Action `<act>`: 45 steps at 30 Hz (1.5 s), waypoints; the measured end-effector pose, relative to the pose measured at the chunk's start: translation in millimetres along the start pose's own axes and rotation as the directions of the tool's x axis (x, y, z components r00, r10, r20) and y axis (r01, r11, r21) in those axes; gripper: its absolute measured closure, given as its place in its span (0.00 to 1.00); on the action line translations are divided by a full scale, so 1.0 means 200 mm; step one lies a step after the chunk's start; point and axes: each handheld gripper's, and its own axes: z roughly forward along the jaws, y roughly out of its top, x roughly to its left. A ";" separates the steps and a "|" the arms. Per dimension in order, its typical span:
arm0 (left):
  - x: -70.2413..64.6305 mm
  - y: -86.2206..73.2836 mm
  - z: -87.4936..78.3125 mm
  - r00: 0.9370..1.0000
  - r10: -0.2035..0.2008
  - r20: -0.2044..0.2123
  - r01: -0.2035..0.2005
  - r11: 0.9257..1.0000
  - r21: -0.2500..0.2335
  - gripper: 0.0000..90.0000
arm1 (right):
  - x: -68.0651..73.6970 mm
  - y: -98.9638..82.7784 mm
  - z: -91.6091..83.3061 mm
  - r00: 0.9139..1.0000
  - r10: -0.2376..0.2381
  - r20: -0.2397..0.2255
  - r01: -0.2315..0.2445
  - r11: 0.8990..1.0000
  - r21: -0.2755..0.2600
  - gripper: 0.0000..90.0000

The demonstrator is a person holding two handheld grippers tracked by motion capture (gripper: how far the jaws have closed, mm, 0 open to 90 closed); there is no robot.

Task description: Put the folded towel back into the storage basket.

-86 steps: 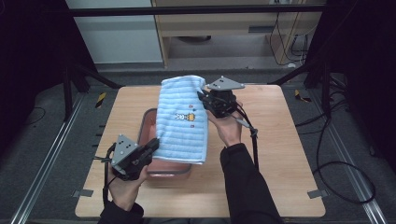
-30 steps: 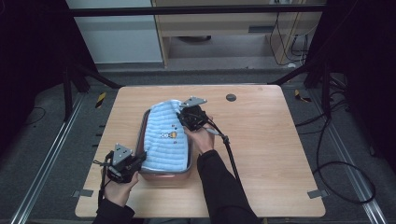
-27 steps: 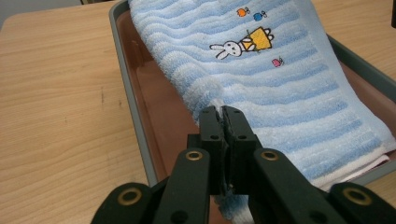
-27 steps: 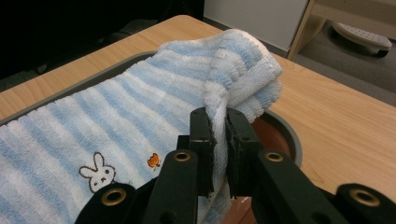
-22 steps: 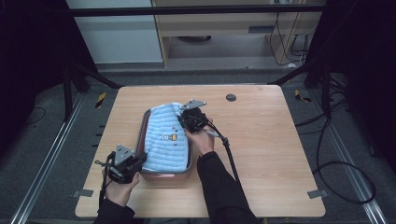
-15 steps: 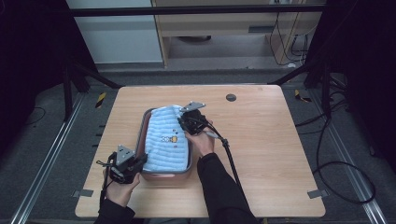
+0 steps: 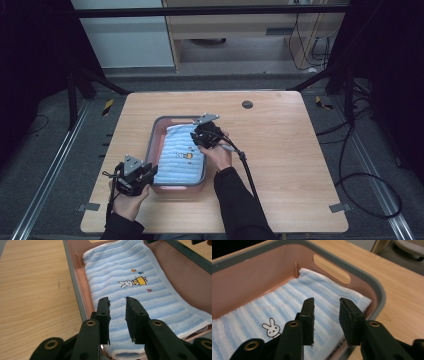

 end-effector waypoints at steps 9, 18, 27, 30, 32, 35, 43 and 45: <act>0.02 0.02 -0.05 1.000 -0.002 0.015 0.003 0.998 -0.062 0.72 | -0.08 -0.03 -0.17 0.999 0.044 0.026 -0.041 0.994 -0.104 0.55; 0.06 0.05 -0.09 0.999 0.009 0.035 -0.005 0.993 -0.119 0.56 | -0.21 -0.13 -0.40 0.992 0.096 0.085 -0.082 0.984 -0.159 0.35; 0.11 0.05 -0.08 0.999 0.010 0.033 -0.006 0.993 -0.122 0.42 | -0.37 -0.32 -0.62 0.977 0.167 0.130 -0.142 0.973 -0.182 0.28; 0.13 0.04 -0.08 1.000 0.005 0.028 -0.002 0.993 -0.119 0.40 | -0.42 -0.38 -0.68 0.972 0.187 0.141 -0.159 0.969 -0.190 0.26; 0.15 0.04 -0.08 1.000 0.000 0.025 0.003 0.992 -0.123 0.40 | -0.45 -0.43 -0.72 0.968 0.200 0.150 -0.170 0.967 -0.192 0.25; 0.17 0.04 -0.09 1.000 -0.004 0.020 0.007 0.991 -0.133 0.39 | -0.48 -0.49 -0.77 0.963 0.214 0.164 -0.180 0.963 -0.200 0.24; 0.24 0.02 -0.09 1.000 -0.015 0.010 0.016 0.990 -0.143 0.37 | -0.54 -0.65 -0.87 0.951 0.248 0.185 -0.211 0.957 -0.198 0.23; 0.26 0.01 -0.08 1.000 -0.015 0.004 0.016 0.990 -0.142 0.37 | -0.56 -0.69 -0.88 0.946 0.257 0.197 -0.220 0.956 -0.193 0.23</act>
